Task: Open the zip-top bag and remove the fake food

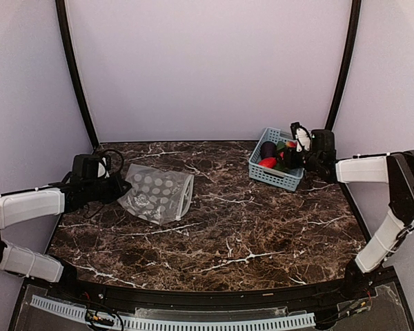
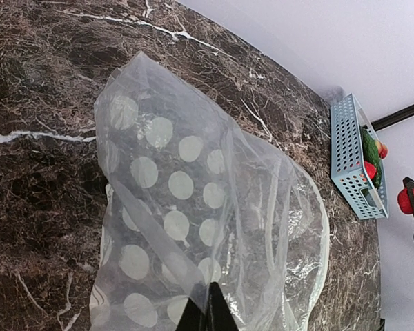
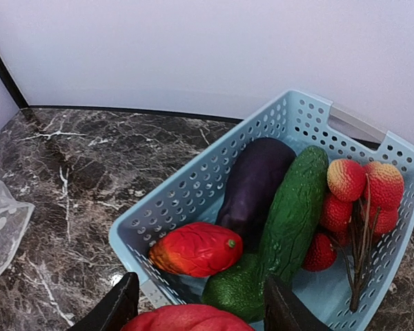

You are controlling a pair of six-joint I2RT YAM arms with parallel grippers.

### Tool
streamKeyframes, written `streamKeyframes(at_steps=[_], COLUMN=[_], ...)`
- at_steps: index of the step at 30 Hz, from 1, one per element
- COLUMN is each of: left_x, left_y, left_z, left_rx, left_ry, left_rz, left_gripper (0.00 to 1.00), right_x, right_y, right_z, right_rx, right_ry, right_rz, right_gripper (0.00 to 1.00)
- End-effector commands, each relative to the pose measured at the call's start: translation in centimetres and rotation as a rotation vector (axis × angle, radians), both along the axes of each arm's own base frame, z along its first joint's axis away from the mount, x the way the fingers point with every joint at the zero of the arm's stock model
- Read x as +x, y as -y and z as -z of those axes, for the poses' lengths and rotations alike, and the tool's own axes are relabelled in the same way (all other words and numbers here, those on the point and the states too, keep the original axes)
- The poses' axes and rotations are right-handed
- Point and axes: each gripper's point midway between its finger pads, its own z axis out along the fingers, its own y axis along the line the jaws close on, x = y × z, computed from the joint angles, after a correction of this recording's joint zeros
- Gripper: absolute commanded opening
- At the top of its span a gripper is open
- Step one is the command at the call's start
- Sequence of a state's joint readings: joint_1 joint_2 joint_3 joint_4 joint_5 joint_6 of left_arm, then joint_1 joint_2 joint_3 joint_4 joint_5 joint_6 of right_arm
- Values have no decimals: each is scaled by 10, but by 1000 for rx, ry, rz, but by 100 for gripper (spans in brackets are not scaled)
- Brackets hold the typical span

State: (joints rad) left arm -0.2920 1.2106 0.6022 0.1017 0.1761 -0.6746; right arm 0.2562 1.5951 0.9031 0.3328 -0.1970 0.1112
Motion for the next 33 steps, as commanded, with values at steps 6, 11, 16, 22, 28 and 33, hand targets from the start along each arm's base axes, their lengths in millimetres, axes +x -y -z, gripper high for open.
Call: streamKeyframes(at_steps=[6,11,16,22,28,33], left_x=[-3,-3,-3,-3,-2,1], left_y=[-1,-2,-3,-4,-8,-16], left_z=[6,8,9,9,10,12], left_rx=[-22,-23,-26,-29,-22,-16], left_ry=[-19,-22,-24,-25,-25,-29], left_rz=[2,-6,-10,-17,-30,-47], left_gripper=[1,1,1,1,1,1], right_x=[22,26,32,35,28,16], right_y=[33,38,45,44,38,27], right_z=[27,31,31,17,0,-7], right_rx=[-35,-47,-73,-70,-44,-11], right_ry=[-31,-36,-32,-7,17,15], right_rz=[156,184,219,216,177,115], right_gripper=[52,69,77,79,79,78])
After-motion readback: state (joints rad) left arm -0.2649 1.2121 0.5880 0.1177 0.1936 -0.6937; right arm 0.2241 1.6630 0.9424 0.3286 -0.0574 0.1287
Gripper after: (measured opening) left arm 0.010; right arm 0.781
